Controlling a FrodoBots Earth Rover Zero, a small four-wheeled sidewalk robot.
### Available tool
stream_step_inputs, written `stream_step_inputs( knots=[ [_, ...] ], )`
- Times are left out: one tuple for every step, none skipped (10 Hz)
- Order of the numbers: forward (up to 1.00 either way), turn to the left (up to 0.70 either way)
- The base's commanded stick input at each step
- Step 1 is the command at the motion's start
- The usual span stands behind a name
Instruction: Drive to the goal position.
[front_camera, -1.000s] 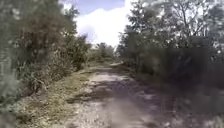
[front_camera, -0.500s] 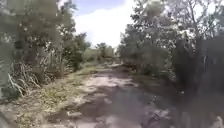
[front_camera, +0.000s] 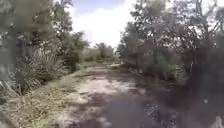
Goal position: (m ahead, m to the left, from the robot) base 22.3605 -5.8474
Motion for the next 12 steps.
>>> stream_step_inputs(
  knots=[
    [0.85,0.0],
    [0.85,0.0],
    [0.85,0.0],
    [0.85,0.0],
    [0.85,0.0],
    [0.85,0.0],
    [0.85,0.0],
    [0.85,0.0],
    [0.85,0.0],
    [0.85,0.0],
    [0.85,0.0],
    [0.85,0.0]
  ],
)
